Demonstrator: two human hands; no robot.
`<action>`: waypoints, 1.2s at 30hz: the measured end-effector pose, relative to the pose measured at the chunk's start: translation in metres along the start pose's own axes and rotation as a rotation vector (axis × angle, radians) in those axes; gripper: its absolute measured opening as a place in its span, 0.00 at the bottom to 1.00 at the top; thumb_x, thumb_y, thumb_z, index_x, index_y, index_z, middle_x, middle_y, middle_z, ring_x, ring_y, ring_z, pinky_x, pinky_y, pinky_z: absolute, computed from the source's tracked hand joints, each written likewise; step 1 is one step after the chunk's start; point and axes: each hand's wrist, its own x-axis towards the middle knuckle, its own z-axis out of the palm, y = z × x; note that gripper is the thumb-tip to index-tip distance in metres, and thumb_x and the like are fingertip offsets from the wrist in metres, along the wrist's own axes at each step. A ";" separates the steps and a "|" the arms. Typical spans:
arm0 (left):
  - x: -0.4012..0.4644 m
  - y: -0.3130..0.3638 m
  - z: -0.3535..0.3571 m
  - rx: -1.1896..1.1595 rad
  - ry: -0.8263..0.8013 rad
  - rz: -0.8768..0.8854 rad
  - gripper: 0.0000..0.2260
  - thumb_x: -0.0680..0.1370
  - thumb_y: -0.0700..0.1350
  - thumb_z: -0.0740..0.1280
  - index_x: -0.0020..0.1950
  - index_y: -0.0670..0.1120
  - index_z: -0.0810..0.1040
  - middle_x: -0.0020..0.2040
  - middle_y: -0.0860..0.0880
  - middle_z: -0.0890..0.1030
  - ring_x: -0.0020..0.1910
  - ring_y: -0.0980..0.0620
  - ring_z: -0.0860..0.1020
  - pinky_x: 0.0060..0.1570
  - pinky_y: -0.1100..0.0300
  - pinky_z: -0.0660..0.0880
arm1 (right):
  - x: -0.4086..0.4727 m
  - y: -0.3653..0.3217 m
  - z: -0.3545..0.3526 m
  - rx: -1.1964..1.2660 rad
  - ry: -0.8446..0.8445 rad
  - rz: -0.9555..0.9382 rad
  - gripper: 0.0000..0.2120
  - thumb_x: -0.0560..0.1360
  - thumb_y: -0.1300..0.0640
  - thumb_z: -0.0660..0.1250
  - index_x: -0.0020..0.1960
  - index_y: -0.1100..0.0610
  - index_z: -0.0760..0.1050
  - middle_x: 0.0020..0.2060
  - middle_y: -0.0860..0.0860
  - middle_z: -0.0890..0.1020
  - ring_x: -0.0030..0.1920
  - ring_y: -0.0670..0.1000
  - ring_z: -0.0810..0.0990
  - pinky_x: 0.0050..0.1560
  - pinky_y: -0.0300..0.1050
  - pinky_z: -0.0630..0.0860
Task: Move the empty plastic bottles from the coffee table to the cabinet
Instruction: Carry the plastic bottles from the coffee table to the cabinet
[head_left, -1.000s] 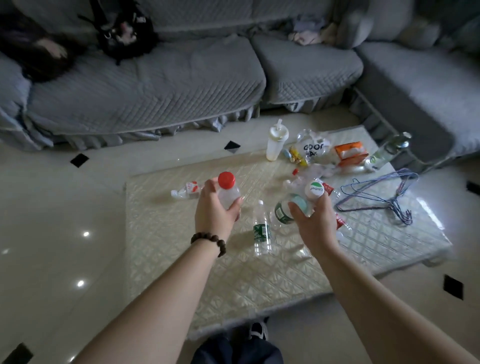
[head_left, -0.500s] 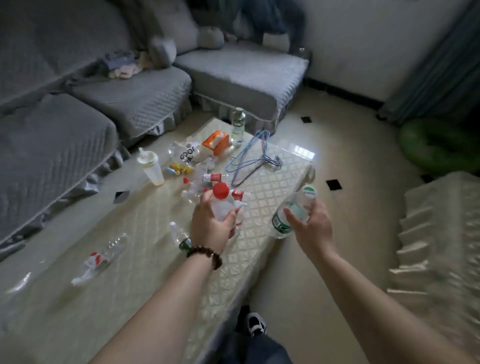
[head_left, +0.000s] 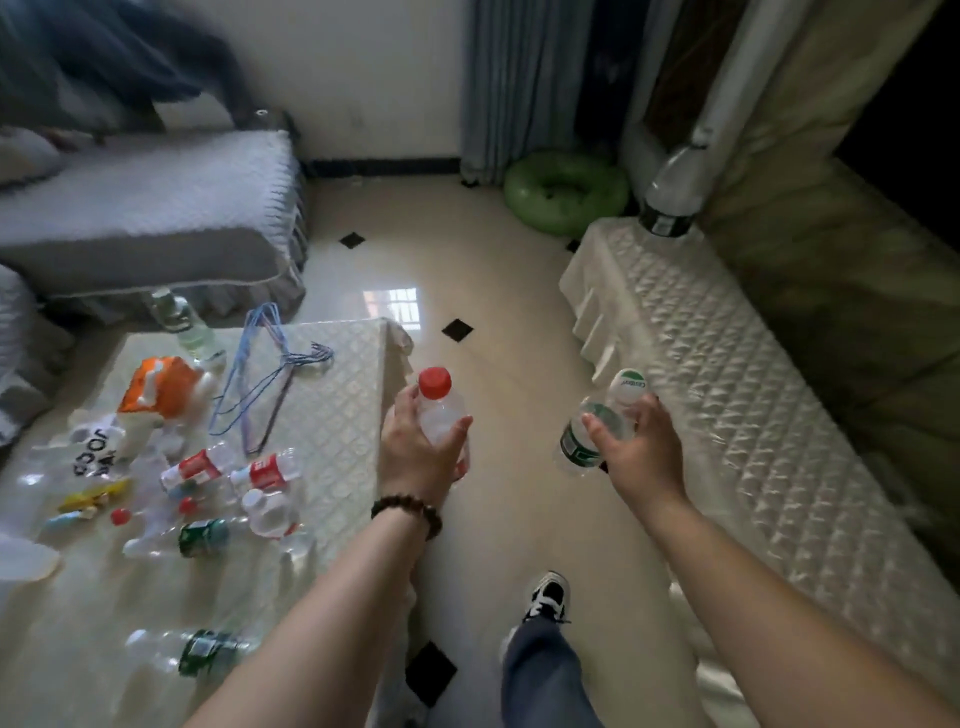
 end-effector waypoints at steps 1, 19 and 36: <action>0.006 0.006 0.013 0.000 -0.031 0.013 0.27 0.70 0.52 0.73 0.66 0.48 0.69 0.59 0.46 0.77 0.56 0.47 0.75 0.56 0.55 0.72 | 0.008 0.008 -0.007 0.005 0.033 0.018 0.19 0.70 0.51 0.73 0.54 0.59 0.73 0.50 0.56 0.78 0.52 0.56 0.76 0.52 0.46 0.71; 0.192 0.171 0.287 -0.011 -0.373 0.174 0.26 0.70 0.50 0.74 0.66 0.49 0.69 0.59 0.48 0.76 0.57 0.50 0.74 0.57 0.56 0.71 | 0.273 0.099 -0.081 0.116 0.273 0.255 0.17 0.71 0.53 0.73 0.57 0.53 0.72 0.53 0.48 0.75 0.52 0.46 0.73 0.50 0.33 0.65; 0.371 0.255 0.482 0.043 -0.583 0.295 0.26 0.71 0.54 0.72 0.65 0.51 0.68 0.59 0.49 0.76 0.56 0.49 0.75 0.56 0.50 0.74 | 0.469 0.166 -0.082 0.074 0.466 0.462 0.21 0.71 0.50 0.73 0.59 0.55 0.71 0.57 0.53 0.78 0.55 0.50 0.76 0.54 0.43 0.70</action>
